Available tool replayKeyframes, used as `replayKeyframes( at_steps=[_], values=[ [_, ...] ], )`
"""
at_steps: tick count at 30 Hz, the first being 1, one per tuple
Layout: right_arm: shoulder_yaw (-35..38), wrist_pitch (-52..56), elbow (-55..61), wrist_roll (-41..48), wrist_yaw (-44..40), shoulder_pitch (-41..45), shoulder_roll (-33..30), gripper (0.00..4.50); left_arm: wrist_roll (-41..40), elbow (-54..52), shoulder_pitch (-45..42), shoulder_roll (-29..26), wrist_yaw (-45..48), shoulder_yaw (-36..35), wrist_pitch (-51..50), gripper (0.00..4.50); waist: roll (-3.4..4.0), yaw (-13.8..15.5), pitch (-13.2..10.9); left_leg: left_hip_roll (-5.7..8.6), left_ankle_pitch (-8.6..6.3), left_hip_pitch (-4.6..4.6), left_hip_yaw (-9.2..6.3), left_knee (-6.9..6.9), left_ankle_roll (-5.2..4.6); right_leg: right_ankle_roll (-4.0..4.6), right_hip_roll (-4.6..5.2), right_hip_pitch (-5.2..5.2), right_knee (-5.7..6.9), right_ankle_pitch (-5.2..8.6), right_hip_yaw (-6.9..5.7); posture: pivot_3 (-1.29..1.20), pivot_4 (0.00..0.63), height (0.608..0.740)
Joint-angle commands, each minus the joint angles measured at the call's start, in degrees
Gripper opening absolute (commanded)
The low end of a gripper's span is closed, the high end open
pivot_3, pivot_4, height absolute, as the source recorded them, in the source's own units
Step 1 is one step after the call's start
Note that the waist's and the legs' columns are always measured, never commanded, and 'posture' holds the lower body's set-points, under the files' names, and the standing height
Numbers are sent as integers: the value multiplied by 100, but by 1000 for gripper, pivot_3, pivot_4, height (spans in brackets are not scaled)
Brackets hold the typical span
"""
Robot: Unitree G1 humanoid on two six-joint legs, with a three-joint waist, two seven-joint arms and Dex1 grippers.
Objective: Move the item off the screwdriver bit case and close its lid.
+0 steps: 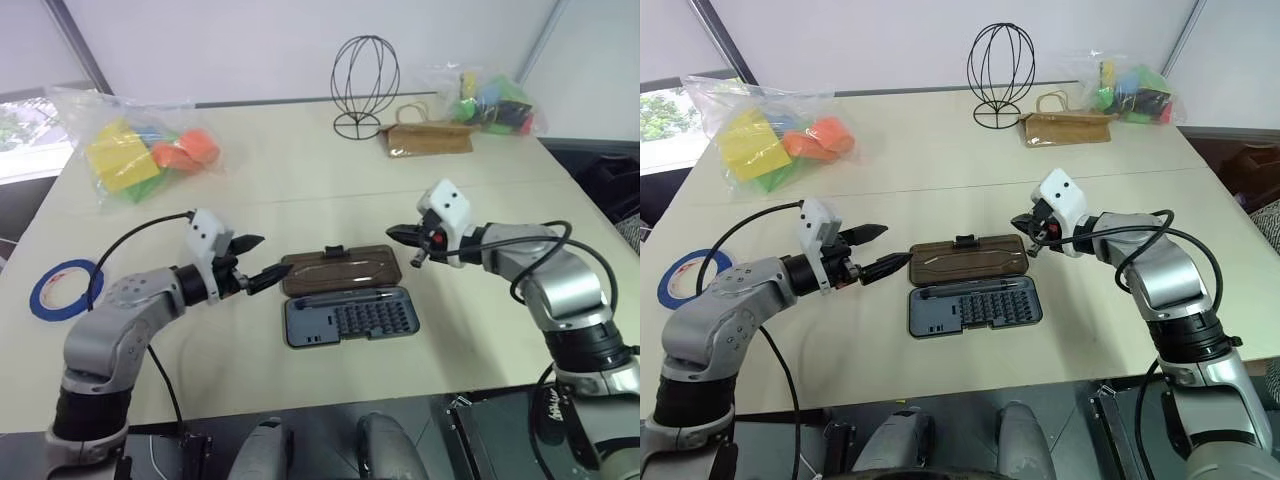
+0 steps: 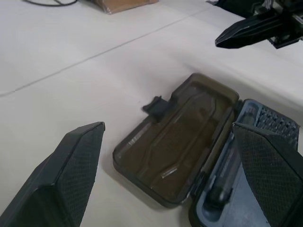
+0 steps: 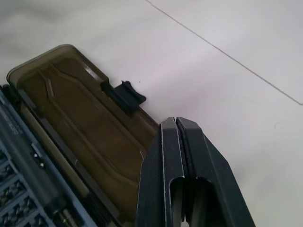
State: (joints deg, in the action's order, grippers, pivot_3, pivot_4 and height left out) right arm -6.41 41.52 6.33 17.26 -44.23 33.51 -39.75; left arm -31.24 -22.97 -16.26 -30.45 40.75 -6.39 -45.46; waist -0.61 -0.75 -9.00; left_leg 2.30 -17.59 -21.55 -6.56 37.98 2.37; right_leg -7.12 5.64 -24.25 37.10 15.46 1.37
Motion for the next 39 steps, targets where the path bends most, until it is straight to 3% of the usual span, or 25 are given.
replayKeyframes(
  at_steps=[1, 19, 22, 29, 39],
  values=[
    [6, -12, -138, -99, 23, 281, 74, 0, -26, -13, -89, -3, -35, 54, 146, 4461, 0, -2, 0, 0, 0, 0, 0, 0, 0, 0, 0, 0, 0, 0, 0, 0, 150, 740],
    [-52, -264, -280, -426, -20, 384, 165, 0, -29, 230, -248, -104, 47, 100, 370, 4461, 1, -2, -1, 1, 1, -2, 1, -2, 2, 0, 0, -4, -1, 0, 0, 0, 150, 740],
    [-5, -298, -224, -410, -31, 334, 166, 823, -27, 257, -255, -94, 56, 119, 393, 4500, 1, -3, -1, 1, 1, -3, 1, -2, 2, 0, 0, -4, -1, 0, 0, 0, 150, 740],
    [86, -197, -116, -371, 22, 282, 171, 4445, -185, 254, -280, -164, 300, 188, 313, 4500, 1, -3, -1, 1, 1, -3, 1, -3, 2, 0, 0, -4, -1, 0, 0, 0, 150, 740],
    [72, -180, -50, -372, 53, 228, 207, 4445, -228, 386, -294, -383, 610, 234, 413, 4500, 2, -6, -2, 0, 1, -3, 1, -5, 1, 0, 0, -5, -2, 0, 0, 0, 150, 740]
  ],
)
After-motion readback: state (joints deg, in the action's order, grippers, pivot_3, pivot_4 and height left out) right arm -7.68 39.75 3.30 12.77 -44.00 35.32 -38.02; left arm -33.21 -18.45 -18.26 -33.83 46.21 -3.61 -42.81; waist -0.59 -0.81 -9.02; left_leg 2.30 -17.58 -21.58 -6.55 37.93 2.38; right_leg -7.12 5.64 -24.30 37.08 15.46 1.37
